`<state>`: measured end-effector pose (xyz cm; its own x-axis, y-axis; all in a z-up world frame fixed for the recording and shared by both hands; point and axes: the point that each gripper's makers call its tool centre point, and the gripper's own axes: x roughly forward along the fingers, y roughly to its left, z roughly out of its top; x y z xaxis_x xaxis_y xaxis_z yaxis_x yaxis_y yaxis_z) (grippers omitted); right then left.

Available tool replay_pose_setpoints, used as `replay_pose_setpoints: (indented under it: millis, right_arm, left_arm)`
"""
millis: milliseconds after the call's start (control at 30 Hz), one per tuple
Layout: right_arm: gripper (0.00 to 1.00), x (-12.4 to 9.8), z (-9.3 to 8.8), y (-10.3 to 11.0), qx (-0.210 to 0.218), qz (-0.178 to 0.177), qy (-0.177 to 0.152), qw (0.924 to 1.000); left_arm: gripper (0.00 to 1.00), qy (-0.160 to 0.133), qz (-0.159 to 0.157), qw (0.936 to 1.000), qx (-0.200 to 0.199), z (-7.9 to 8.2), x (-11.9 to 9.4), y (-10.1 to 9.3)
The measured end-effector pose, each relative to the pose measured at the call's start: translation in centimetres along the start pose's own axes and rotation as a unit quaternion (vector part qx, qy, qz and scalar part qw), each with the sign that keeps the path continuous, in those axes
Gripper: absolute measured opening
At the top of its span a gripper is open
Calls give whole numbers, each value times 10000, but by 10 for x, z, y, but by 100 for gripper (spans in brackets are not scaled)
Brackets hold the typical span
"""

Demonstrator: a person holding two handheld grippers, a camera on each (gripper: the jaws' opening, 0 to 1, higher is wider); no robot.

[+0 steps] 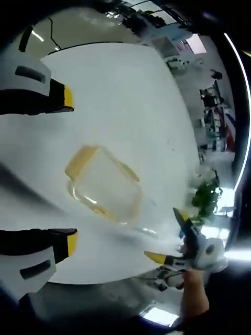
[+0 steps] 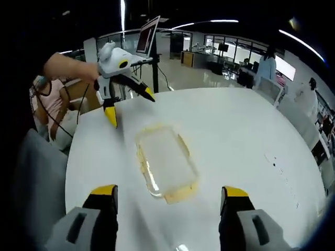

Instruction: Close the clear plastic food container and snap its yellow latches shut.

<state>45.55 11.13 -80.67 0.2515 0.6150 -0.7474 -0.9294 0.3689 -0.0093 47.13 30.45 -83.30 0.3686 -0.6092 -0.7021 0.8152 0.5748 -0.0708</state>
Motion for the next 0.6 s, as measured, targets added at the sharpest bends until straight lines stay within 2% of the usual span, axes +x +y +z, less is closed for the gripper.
replay_pose_setpoints:
  millis: [100, 133, 267, 367, 467, 500, 600]
  right_arm:
    - [80, 5, -2, -1, -67, 142, 59, 9999]
    - [80, 7, -3, -2, -91, 178, 94, 9998]
    - [82, 13, -8, -8, -254, 281, 266, 9989]
    - [82, 17, -7, -10, -363, 366, 276, 9983]
    - [81, 21, -10, -14, -502, 411, 370, 9972]
    - [80, 24, -12, -15, -693, 423, 447, 9957]
    - [76, 30, -16, -17, -773, 466, 528, 9945]
  left_arm:
    - [91, 4, -65, 9999, 109, 5, 0, 4]
    - [92, -73, -119, 9997, 203, 10, 1, 4]
    - [93, 93, -330, 9983, 480, 8, 7, 6]
    - [90, 72, -447, 9969, 648, 10, 8, 6]
    - [88, 215, -656, 9942, 822, 5, 12, 5]
    - [88, 311, -707, 9927, 929, 1, 15, 6]
    - [84, 461, -784, 9866, 1358, -4, 20, 10]
